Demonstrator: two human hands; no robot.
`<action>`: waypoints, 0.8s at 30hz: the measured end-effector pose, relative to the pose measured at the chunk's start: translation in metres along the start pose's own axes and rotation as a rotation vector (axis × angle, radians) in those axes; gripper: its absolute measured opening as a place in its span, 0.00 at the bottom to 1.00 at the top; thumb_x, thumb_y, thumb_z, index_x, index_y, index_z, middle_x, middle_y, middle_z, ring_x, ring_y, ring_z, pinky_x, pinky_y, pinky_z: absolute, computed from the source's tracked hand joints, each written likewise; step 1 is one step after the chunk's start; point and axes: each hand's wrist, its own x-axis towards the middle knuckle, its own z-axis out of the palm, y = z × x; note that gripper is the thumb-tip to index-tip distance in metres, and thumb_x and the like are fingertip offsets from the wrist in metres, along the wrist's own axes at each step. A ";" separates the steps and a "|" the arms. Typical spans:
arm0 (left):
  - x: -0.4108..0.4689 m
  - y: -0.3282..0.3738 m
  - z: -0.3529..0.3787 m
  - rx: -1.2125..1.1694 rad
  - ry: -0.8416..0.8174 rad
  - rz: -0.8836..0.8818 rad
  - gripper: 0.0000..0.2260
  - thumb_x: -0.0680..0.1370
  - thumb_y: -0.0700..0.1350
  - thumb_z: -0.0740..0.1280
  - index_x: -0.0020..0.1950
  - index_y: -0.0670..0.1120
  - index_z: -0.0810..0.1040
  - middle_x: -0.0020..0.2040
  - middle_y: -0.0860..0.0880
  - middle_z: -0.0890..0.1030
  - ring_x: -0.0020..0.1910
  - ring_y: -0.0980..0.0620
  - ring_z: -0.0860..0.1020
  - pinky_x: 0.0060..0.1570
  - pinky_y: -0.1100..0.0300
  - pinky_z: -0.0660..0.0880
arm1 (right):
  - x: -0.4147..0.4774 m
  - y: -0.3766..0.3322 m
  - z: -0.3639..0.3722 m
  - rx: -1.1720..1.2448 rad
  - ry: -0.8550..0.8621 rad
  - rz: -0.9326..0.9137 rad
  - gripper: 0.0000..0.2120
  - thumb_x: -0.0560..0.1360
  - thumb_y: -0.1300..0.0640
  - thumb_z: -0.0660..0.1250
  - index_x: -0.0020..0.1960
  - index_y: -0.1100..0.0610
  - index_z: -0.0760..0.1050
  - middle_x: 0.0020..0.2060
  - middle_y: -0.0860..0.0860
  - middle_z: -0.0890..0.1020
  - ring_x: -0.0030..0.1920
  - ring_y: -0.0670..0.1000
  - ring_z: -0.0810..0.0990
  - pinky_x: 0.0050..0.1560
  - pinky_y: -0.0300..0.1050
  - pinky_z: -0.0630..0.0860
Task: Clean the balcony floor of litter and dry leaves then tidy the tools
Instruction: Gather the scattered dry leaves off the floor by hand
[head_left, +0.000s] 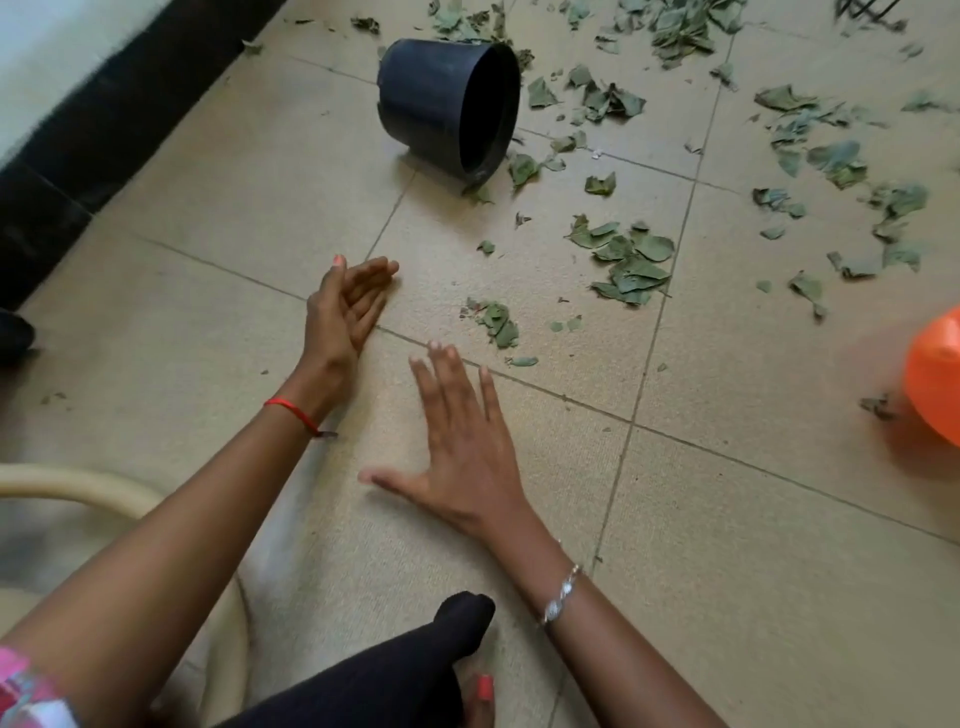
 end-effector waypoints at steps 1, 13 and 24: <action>-0.003 0.000 -0.002 0.020 0.006 0.009 0.19 0.83 0.51 0.50 0.54 0.44 0.77 0.55 0.47 0.81 0.60 0.53 0.78 0.63 0.61 0.71 | -0.006 -0.007 0.007 -0.051 -0.007 -0.014 0.50 0.67 0.25 0.52 0.77 0.56 0.43 0.77 0.53 0.47 0.76 0.50 0.41 0.74 0.56 0.41; -0.034 -0.020 -0.042 1.022 0.415 0.255 0.20 0.82 0.50 0.53 0.72 0.42 0.65 0.76 0.45 0.58 0.77 0.50 0.49 0.72 0.52 0.38 | 0.066 0.029 -0.005 -0.274 0.159 0.385 0.38 0.77 0.34 0.48 0.77 0.56 0.43 0.76 0.56 0.42 0.75 0.52 0.38 0.70 0.56 0.29; -0.006 -0.039 0.038 1.399 0.037 0.266 0.30 0.81 0.58 0.46 0.77 0.43 0.40 0.77 0.43 0.38 0.76 0.48 0.36 0.72 0.53 0.34 | 0.068 0.088 -0.032 -0.200 0.305 0.533 0.33 0.79 0.38 0.48 0.77 0.55 0.50 0.77 0.55 0.46 0.76 0.51 0.40 0.74 0.52 0.36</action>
